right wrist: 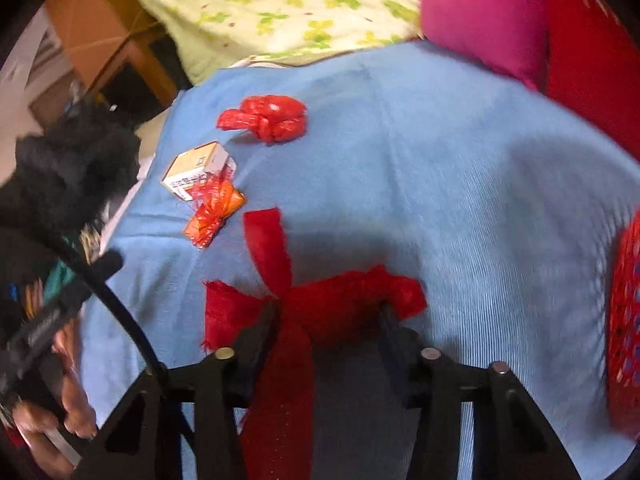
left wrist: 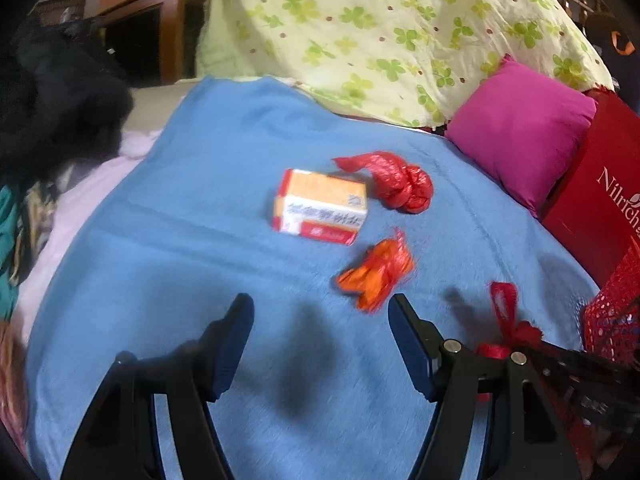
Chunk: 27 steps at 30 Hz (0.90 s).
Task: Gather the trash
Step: 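Grasp the orange wrapped item with the left tool while the right grasps the red mesh ribbon, then lift the orange item with the left tool while the right holds the red ribbon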
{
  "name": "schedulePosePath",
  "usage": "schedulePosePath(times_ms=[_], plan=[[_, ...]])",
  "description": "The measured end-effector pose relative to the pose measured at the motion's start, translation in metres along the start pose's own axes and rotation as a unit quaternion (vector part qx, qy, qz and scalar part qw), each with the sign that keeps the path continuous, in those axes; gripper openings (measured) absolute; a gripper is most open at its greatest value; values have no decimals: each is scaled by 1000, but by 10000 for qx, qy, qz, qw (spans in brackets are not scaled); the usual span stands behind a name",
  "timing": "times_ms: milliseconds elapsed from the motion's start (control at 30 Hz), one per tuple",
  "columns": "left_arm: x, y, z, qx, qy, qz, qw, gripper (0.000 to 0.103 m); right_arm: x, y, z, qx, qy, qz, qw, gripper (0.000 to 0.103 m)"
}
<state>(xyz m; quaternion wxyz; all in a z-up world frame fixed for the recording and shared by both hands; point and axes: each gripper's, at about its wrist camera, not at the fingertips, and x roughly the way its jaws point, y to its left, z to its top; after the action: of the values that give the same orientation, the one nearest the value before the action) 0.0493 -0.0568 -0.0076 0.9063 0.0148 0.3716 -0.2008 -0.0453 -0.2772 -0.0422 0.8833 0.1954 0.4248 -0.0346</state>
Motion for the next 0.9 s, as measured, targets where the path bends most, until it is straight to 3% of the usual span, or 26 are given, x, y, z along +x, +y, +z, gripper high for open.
schedulePosePath(times_ms=[100,267,400,467,500,533,700,900], plan=[[24,-12,7,-46,77,-146,9999,70,-8,-1,4,66,-177,21,9998,42],[53,-21,15,-248,326,-361,9985,70,-32,-1,12,69,-736,-374,9966,35],[70,-20,17,-494,436,-482,9967,70,-46,-1,14,-44,-1052,-579,9928,35],[77,-22,16,-542,516,-508,9959,58,-46,-2,15,-34,-1034,-568,9930,35],[81,-24,15,-511,598,-529,9955,46,-45,-3,15,-15,-992,-547,9936,35],[82,-26,14,-457,630,-523,9956,44,-45,-5,15,13,-961,-524,9940,35],[69,-34,14,-241,484,-510,9972,36,-50,-5,13,3,-1052,-508,9932,35],[33,-36,10,-252,195,-520,9981,36,-65,-4,10,40,-1351,-440,9898,35]])
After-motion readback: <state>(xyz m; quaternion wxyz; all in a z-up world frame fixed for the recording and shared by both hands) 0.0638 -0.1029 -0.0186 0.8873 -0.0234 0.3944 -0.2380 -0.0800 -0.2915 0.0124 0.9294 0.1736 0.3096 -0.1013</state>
